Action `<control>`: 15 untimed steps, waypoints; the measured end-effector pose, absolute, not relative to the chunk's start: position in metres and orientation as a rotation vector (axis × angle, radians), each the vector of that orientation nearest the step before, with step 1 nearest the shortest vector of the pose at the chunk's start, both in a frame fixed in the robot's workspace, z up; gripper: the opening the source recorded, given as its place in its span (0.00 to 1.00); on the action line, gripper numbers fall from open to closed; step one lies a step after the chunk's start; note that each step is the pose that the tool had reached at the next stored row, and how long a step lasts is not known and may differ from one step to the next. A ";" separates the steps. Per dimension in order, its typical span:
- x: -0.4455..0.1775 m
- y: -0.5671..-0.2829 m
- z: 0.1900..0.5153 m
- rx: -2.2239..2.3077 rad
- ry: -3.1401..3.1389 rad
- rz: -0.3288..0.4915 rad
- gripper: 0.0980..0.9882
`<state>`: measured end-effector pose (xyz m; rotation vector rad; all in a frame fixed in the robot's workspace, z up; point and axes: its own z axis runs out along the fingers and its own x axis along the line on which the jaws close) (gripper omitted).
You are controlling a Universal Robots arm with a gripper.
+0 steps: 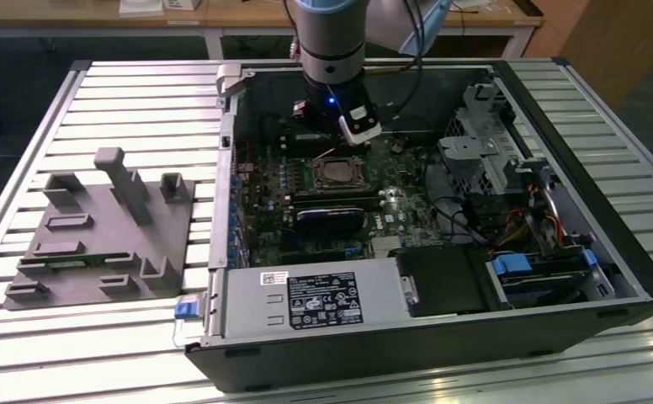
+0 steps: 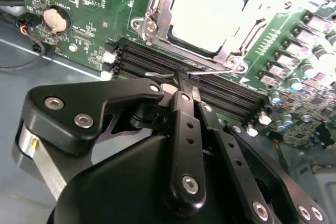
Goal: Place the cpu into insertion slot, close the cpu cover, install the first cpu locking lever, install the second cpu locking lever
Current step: 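Install the first cpu locking lever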
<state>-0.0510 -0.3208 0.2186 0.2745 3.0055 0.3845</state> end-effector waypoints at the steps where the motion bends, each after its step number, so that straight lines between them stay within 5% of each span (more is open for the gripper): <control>1: -0.050 -0.320 0.218 0.275 3.006 0.382 0.01; 15: -0.049 -0.319 0.212 0.266 2.973 0.378 0.01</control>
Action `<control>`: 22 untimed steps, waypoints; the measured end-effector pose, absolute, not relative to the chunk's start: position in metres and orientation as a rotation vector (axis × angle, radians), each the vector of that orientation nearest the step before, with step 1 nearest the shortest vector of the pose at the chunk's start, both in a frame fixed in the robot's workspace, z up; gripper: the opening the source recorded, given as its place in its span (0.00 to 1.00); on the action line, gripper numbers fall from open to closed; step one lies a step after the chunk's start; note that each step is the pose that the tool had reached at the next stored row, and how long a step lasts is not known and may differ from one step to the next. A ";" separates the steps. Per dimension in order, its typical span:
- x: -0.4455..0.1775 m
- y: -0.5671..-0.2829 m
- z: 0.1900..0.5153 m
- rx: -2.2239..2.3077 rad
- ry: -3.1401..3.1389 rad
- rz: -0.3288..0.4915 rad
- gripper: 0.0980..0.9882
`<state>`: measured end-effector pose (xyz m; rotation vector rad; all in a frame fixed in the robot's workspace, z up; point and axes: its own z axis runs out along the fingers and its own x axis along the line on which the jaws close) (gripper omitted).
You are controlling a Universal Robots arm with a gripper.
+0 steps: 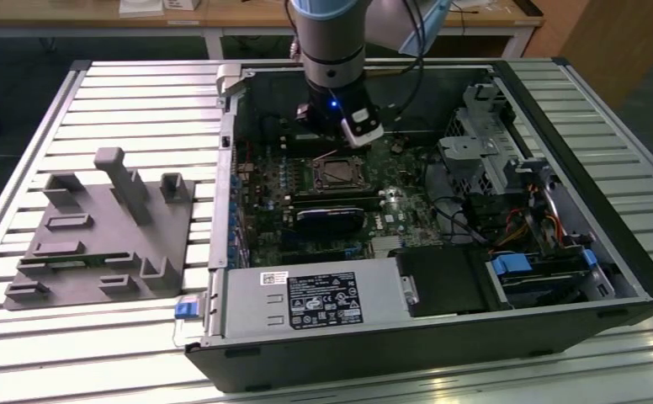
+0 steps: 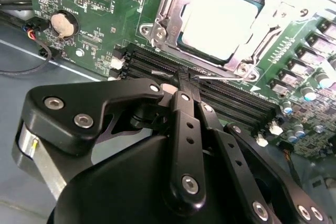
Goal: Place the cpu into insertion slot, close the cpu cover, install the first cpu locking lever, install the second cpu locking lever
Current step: 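Install the first cpu locking lever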
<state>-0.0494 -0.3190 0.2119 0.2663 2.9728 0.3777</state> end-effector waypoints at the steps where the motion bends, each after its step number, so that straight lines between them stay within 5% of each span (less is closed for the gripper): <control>1: -0.050 -0.319 0.211 0.266 2.968 0.377 0.01; 22: -0.053 -0.312 0.205 0.484 2.919 0.355 0.01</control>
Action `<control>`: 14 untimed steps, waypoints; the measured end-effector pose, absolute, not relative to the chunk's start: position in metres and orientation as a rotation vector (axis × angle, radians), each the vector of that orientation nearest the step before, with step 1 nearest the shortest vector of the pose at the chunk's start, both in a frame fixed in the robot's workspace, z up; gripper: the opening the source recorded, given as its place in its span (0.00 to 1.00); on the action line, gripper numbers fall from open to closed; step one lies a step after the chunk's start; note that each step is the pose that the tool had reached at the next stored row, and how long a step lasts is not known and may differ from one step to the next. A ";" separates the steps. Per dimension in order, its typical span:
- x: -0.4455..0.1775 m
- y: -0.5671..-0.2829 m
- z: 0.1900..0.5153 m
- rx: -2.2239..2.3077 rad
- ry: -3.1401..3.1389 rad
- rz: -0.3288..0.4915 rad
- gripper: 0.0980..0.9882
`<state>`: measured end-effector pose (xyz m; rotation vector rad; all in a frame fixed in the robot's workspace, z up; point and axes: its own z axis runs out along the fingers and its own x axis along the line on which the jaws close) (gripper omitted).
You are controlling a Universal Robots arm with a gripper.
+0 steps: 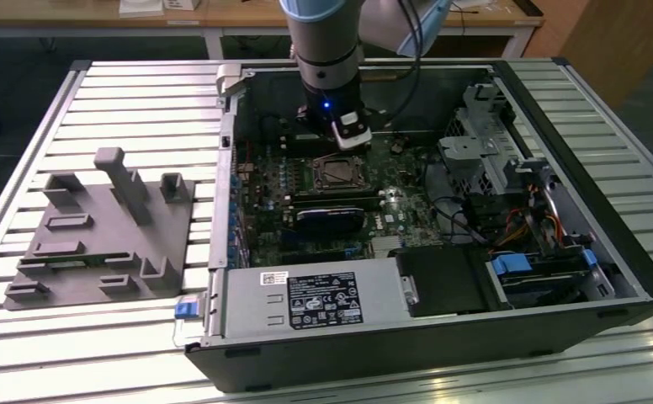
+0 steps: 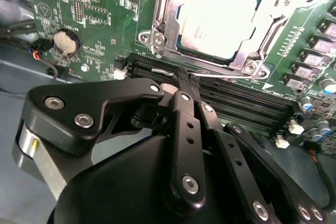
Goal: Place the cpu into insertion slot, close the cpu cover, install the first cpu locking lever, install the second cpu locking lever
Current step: 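Install the first cpu locking lever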
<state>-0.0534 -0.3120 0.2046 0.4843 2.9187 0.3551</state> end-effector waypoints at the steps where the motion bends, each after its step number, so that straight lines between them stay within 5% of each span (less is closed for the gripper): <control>1: -0.053 -0.312 0.204 0.493 2.916 0.354 0.01; 14: -0.055 -0.306 0.201 0.560 2.893 0.335 0.01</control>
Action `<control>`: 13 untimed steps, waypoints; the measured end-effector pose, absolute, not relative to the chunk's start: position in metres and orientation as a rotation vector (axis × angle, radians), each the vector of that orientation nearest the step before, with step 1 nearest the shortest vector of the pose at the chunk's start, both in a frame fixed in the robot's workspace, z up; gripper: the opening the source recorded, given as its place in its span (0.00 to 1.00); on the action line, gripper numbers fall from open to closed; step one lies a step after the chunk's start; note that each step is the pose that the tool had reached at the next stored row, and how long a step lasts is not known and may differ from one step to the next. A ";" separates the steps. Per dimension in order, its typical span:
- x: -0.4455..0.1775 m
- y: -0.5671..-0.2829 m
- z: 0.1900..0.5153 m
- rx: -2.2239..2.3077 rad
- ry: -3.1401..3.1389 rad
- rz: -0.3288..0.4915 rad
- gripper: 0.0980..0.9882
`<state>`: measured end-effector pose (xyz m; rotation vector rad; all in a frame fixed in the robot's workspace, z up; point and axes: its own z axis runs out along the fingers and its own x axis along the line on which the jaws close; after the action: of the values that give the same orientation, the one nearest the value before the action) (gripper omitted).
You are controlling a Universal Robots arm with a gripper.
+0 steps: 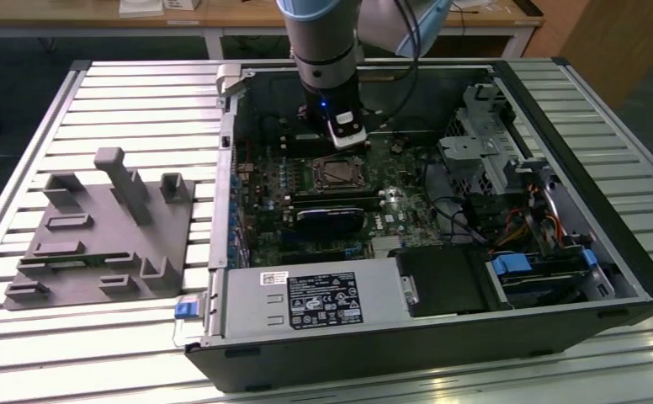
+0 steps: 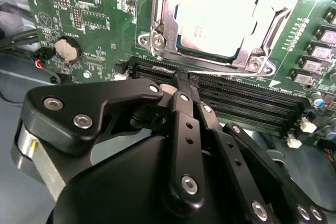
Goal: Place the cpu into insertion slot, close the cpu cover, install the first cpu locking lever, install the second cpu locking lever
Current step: 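Install the first cpu locking lever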
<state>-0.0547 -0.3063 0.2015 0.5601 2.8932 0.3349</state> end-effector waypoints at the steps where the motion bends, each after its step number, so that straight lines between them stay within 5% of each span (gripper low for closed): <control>1: -0.055 -0.306 0.201 0.563 2.891 0.331 0.01; 13: -0.055 -0.306 0.195 0.581 2.857 0.290 0.01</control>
<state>-0.0548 -0.3063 0.1949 0.5813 2.8570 0.2903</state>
